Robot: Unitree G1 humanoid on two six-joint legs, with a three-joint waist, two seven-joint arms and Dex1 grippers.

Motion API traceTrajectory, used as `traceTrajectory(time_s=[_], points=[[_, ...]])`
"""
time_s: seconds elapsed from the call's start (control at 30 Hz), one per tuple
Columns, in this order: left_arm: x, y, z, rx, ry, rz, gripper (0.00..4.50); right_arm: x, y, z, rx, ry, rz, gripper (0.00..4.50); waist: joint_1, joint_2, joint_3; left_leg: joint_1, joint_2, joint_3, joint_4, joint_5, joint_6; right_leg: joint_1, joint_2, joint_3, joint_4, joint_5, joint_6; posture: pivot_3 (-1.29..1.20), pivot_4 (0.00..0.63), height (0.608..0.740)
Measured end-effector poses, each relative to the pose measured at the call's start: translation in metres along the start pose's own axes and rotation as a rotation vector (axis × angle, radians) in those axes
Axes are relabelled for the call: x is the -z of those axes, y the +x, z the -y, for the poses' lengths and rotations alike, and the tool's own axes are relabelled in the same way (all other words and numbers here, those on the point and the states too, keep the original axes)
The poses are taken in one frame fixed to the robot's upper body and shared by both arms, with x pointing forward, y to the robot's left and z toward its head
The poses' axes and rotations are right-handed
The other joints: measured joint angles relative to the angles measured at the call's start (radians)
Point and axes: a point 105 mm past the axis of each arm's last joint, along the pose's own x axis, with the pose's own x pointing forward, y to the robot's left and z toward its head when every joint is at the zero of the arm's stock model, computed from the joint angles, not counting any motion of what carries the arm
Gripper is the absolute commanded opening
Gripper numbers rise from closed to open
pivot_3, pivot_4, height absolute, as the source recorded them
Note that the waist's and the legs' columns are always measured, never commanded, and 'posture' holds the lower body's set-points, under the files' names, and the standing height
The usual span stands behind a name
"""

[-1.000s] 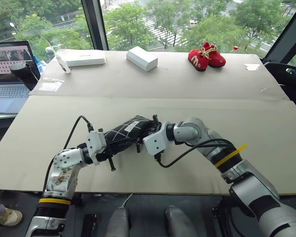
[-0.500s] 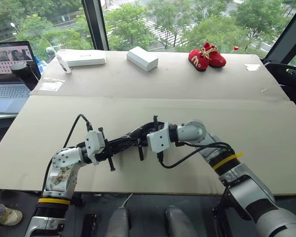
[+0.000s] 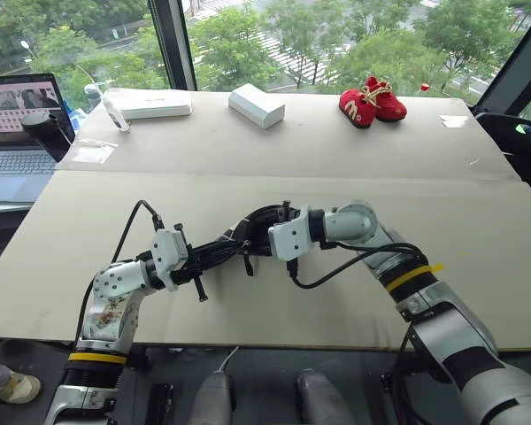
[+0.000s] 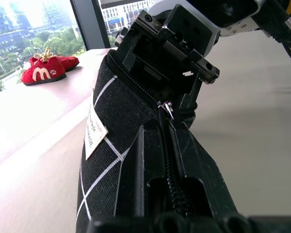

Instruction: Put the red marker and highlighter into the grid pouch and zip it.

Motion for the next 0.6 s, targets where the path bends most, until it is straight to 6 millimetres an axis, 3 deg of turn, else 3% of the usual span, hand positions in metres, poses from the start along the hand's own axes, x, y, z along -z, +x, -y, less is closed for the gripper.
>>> traceTrajectory(time_s=[0.23,0.43,0.6], points=[[-0.008,0.006,-0.001,0.019,0.029,0.034,0.0,-0.006,-0.014,0.009,-0.005,-0.032,0.009,2.75,0.0,0.0,0.0,0.0,0.0,0.0,0.0,0.0,0.0,0.0,0.0,0.0,0.0,0.0,0.0,0.0,0.15,0.73],[-0.011,0.012,-0.002,0.026,0.027,0.04,0.0,-0.01,-0.011,0.008,-0.004,0.016,0.022,4.26,0.001,0.0,0.0,0.0,0.0,0.0,0.0,0.0,0.0,0.0,0.0,0.0,0.0,0.0,0.0,0.0,0.15,0.73],[-0.011,0.01,-0.003,0.021,0.027,0.029,0.0,-0.004,-0.013,0.008,0.01,0.038,-0.006,2.76,0.002,0.0,0.0,0.0,0.0,0.0,0.0,0.0,0.0,0.0,0.0,0.0,0.0,0.0,0.0,0.0,0.15,0.73]])
